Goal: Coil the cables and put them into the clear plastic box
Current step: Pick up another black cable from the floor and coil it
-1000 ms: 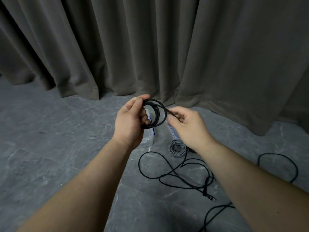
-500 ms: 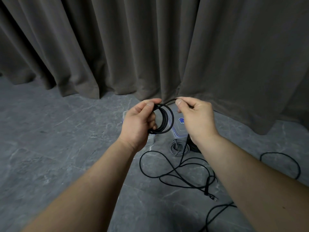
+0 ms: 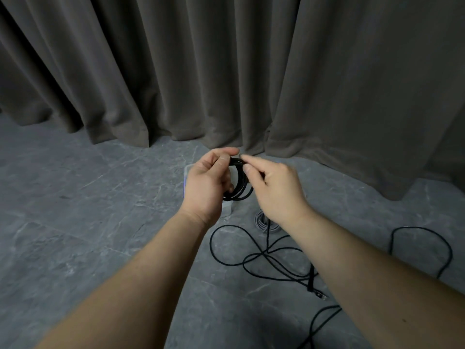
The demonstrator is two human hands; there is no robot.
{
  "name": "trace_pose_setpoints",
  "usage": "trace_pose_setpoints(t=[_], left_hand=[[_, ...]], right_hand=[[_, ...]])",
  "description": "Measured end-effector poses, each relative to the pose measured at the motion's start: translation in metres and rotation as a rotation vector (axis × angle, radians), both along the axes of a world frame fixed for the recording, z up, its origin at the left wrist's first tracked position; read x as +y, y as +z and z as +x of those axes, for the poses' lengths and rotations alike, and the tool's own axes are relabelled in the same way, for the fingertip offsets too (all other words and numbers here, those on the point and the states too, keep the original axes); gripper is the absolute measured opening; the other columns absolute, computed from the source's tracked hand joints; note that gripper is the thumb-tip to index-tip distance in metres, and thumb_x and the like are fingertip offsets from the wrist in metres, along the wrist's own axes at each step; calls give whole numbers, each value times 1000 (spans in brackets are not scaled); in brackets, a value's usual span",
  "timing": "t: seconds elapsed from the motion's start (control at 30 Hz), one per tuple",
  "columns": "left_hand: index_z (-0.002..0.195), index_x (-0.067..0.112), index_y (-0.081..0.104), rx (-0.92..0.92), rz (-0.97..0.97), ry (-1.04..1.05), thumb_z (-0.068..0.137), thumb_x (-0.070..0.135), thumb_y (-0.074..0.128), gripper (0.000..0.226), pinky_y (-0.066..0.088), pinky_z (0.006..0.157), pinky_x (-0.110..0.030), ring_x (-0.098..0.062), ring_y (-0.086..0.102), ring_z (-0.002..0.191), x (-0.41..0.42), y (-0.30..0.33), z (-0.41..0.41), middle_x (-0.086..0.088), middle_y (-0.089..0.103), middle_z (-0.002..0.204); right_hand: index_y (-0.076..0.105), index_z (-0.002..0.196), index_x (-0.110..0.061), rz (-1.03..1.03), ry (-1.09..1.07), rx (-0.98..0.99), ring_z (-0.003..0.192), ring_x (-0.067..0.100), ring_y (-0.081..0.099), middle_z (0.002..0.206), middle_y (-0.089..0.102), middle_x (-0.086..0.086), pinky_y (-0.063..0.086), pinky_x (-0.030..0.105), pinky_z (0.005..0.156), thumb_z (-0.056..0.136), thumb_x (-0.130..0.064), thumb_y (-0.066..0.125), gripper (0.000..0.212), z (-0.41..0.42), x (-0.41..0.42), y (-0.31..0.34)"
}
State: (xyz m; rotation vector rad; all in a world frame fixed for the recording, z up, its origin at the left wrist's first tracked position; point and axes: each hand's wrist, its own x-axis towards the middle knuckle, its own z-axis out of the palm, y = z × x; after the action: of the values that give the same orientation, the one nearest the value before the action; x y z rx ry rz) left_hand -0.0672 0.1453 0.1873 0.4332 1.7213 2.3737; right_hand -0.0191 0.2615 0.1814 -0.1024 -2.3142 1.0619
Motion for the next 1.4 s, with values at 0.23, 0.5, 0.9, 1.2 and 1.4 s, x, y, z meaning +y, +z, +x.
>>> trace_pose_setpoints(t=[0.23,0.5,0.9,1.2,1.4], left_hand=[[92,10,61,-134,197,-115,104,15,34,30,32,42,-20,-6,24,39,6,16,8,7,28,45],[115,7,57,88,-93,-47,106,13,29,30,34,47,-14,-1,30,45,15,5,18,13,32,48],[103,6,59,-99,119,-74,103,9,37,22,34,48,-20,-6,25,40,18,12,19,7,29,45],[92,10,62,-103,81,204,102,9,39,25,29,44,-20,-5,27,39,5,4,-5,9,33,43],[91,14,65,-95,76,410,101,10,42,26,33,44,-18,-5,33,40,-21,4,-25,9,35,45]], right_hand=[[66,108,-21,-118,39,-24,81,20,62,83,69,1,48,37,75,100,-25,43,24,-5,-8,-3],[62,92,-10,-202,-131,60,68,14,47,63,50,-10,28,25,60,100,-24,45,23,-2,-8,-1],[62,69,-18,-254,-64,10,65,25,56,62,61,7,46,40,61,96,-36,49,35,-11,0,-7],[56,100,-23,-307,162,-305,60,10,45,73,58,-1,37,28,60,90,-13,51,15,-1,6,-19],[58,81,-22,-152,-123,-315,66,18,55,68,60,-5,42,27,62,87,-12,59,12,6,33,-37]])
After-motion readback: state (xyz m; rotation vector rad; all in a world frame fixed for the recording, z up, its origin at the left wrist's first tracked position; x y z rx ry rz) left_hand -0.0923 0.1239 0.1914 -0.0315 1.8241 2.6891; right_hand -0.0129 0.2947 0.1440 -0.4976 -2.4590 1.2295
